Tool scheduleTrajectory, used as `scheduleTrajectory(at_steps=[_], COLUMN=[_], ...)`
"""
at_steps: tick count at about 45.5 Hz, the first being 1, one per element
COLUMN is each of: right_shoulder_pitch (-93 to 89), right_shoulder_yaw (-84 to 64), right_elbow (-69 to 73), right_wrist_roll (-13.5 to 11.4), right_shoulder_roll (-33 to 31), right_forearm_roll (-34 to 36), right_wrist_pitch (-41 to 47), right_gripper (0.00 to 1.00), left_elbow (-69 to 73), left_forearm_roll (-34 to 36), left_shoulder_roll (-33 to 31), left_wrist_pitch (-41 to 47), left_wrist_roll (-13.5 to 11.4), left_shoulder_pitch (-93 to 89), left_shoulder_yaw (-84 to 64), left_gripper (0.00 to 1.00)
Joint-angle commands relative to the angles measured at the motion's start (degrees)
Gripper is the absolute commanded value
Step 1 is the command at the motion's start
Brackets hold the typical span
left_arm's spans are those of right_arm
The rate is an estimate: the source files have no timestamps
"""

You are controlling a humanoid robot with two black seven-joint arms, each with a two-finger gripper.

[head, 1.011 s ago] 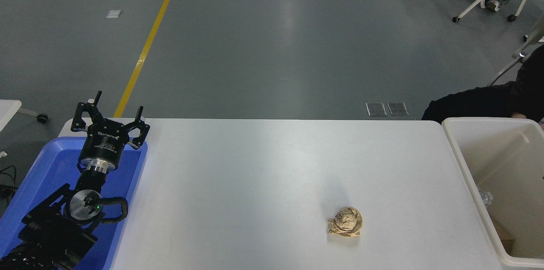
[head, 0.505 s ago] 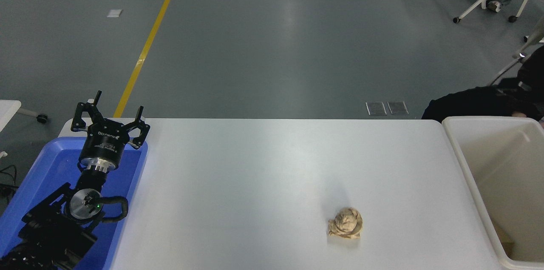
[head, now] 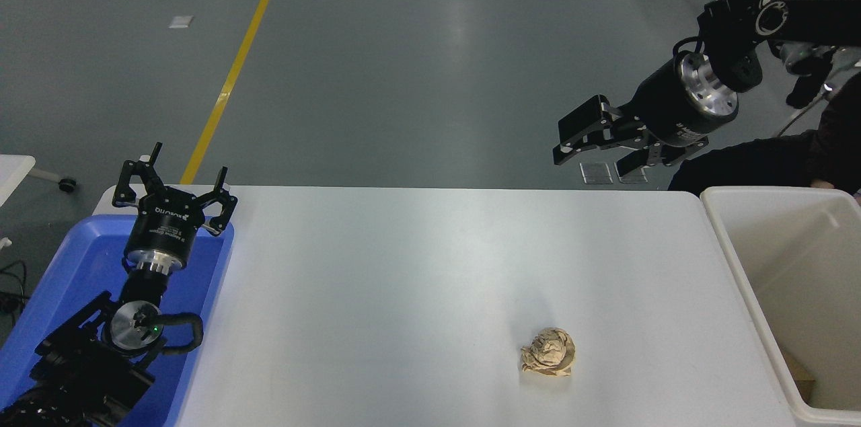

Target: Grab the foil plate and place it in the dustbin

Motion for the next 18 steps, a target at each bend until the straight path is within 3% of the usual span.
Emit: scheduleTrajectory(at_steps=[1, 18], right_shoulder_pitch=[12.9, 19.3], right_shoulder_yaw=[-4.7, -10.9], right_elbow=[10.3, 15.0], right_wrist_roll=[-1.0, -1.2], right_shoulder_roll=[2.8, -3.3], right_forearm_roll=[6.9, 7.0], right_wrist_pitch=[1.5, 1.5], right_gripper=[1.00, 1.00], left_elbow=[0.0, 0.0], left_forearm_roll=[0.0, 0.0], left_shoulder_roll=[0.1, 0.0], left_wrist_pitch=[0.0, 0.1], left_wrist_roll=[0.0, -0.1], left_shoulder_pitch=[0.0, 0.0], left_shoulder_yaw=[0.0, 0.0], left_gripper=[1.00, 1.00])
